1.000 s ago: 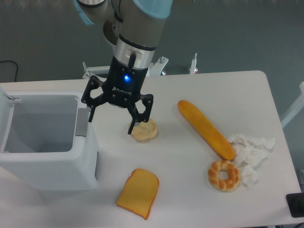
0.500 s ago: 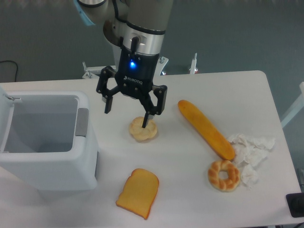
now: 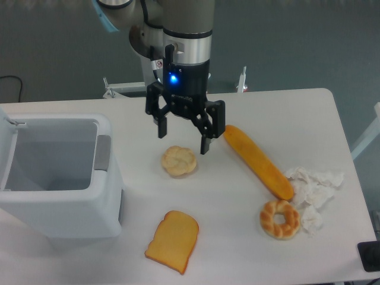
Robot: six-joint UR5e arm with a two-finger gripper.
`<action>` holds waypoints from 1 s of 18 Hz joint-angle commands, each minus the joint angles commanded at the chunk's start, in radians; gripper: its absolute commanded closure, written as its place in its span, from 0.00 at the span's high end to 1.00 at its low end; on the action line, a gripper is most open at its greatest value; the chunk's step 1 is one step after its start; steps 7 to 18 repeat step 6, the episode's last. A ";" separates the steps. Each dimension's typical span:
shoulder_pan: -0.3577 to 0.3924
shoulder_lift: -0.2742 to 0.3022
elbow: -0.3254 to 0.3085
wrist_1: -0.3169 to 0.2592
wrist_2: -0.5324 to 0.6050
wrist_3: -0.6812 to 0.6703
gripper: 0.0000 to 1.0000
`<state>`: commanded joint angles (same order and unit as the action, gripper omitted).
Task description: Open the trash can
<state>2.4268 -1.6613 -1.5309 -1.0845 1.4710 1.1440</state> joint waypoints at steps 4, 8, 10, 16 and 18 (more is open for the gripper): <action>-0.002 -0.002 0.002 0.002 0.005 0.017 1.00; -0.002 -0.002 0.002 0.000 0.005 0.017 1.00; -0.002 -0.002 0.002 0.000 0.005 0.017 1.00; -0.002 -0.002 0.002 0.000 0.005 0.017 1.00; -0.002 -0.002 0.002 0.000 0.005 0.017 1.00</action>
